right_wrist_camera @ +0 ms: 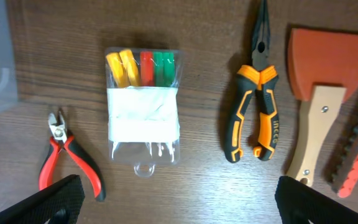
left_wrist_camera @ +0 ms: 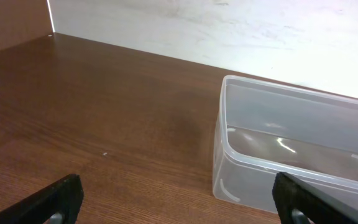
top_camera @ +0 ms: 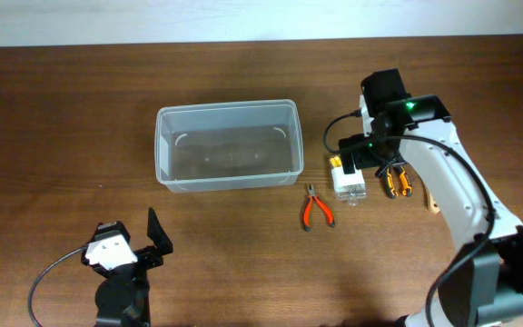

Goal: Pack container
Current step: 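Move the right gripper over the marker pack and lower onto it, then close the right gripper on the marker pack and lift it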

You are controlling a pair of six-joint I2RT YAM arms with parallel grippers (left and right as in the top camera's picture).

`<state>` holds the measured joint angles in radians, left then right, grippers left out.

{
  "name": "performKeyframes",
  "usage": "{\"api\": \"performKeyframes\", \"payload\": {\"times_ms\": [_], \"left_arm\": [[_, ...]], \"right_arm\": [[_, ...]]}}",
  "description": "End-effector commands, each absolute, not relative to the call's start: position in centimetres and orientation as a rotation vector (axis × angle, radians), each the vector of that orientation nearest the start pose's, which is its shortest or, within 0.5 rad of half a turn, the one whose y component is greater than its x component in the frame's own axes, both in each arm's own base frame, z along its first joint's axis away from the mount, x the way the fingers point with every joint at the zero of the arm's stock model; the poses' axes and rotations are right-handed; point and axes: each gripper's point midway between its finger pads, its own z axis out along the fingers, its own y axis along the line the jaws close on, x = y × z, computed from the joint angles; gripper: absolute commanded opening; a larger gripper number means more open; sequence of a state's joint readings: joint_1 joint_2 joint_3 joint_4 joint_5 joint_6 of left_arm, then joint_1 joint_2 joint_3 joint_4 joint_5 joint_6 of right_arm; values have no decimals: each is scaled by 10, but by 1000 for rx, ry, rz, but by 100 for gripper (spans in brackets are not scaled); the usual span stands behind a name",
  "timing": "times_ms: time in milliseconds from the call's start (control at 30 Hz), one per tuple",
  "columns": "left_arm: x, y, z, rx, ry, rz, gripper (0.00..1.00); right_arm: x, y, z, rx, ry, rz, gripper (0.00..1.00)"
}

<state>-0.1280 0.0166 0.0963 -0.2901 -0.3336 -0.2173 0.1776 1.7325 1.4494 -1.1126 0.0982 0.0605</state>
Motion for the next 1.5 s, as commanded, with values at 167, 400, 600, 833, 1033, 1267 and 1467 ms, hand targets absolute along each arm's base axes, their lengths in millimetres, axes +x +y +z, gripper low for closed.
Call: {"api": "performKeyframes", "payload": {"times_ms": [167,400,600,833,1033,1267,1467], "left_arm": [[232,27,147,-309,1743,55,99],[232,27,147,-309,1743,54,99],[232,27,147,-309,1743,54,99],[232,27,147,-309,1743,54,99],[232,27,147,-309,1743,55,99],[232,27,147,-309,1743,54,99],[232,27,147,-309,1743,54,99]], "right_arm": [[358,47,86,-41,3034,-147,100],[361,49,66,-46,3070,-147,100],[356,52,51,-49,3099,-119,100],[342,54,30,-55,3138,-94,100],[334,63,19,-76,3150,-33,100],[337,79,19,-122,3132,16,100],[342,79,19,-123,3107,8,100]]}}
